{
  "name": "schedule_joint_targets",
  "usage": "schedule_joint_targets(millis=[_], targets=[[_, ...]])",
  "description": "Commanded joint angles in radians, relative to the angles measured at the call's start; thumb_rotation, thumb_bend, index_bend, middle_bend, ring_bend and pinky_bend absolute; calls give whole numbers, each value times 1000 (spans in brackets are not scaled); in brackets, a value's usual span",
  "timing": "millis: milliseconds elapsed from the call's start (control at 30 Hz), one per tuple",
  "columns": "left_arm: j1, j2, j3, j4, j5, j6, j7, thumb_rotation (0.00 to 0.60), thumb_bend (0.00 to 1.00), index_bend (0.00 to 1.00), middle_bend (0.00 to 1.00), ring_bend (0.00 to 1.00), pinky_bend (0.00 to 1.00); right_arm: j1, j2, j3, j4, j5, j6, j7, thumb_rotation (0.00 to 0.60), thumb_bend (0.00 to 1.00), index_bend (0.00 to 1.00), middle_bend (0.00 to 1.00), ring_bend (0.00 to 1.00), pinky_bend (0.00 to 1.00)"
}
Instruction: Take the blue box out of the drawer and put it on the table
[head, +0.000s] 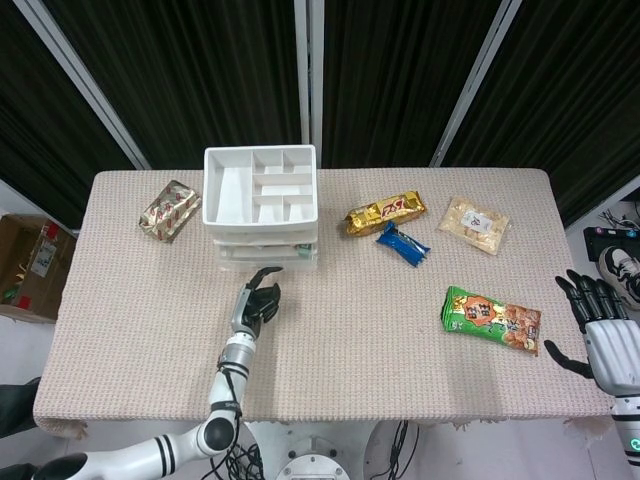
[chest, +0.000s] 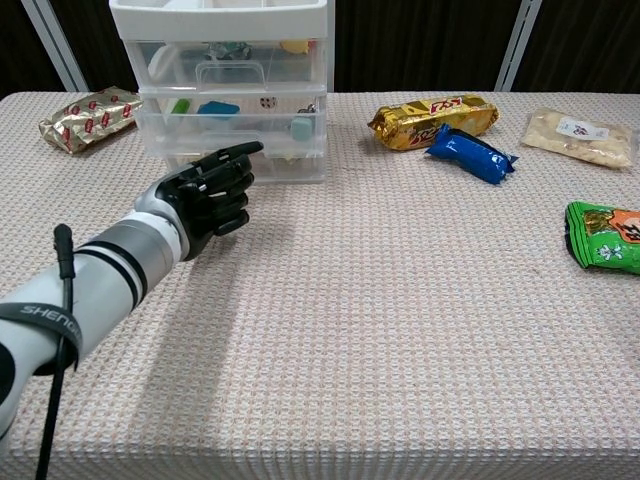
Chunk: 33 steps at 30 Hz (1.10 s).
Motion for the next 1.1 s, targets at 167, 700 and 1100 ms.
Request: schedule_joint_targets(millis=[167,700,1100], targets=[[35,79,92,-87,18,27,161,600,558,74,790,929,1000,-3,-1,-1,6,-6,7,13,600,176,0,0,0,0],[32,392,255,-283,363,213,696,600,556,283,781,926,1000,3,0,-1,12,-9,1,22,600,176,0,0,0,0],[-117,431,172,-244,166,85,1084,600,556,153,796,934,1000,-3,3,-2,15,-1,3,27,600,176,0,0,0,0]])
